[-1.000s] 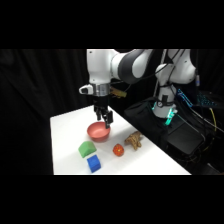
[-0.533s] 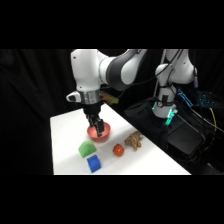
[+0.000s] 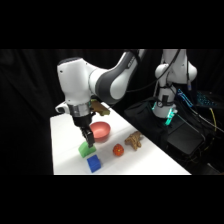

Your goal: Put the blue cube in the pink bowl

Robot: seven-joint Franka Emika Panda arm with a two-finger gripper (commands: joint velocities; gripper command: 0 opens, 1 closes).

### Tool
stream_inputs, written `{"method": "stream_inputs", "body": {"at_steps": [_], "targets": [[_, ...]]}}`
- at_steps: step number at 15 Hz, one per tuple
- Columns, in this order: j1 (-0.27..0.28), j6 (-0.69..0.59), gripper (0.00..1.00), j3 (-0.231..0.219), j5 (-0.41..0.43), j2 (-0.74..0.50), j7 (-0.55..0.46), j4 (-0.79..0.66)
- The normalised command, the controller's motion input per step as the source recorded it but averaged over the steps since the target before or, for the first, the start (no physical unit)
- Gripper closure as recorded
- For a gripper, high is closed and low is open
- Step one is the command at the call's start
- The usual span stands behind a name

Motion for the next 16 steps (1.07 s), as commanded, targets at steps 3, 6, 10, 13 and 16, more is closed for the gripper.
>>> {"method": "stream_inputs", "body": {"at_steps": [3,6,10,13,16], "targets": [[0.069,0.04,0.00,-0.039,-0.037,0.31,0.13,0.35],[0.079,0.05,0.00,-0.032,-0.003,0.28,0.15,0.31],[0.102,0.05,0.00,-0.023,0.011,0.23,0.16,0.26],[0.087,0.07,0.00,-0.031,0.028,0.19,0.16,0.22],[0.094,0.11,0.00,-0.059,0.011,0.16,0.16,0.17]]}}
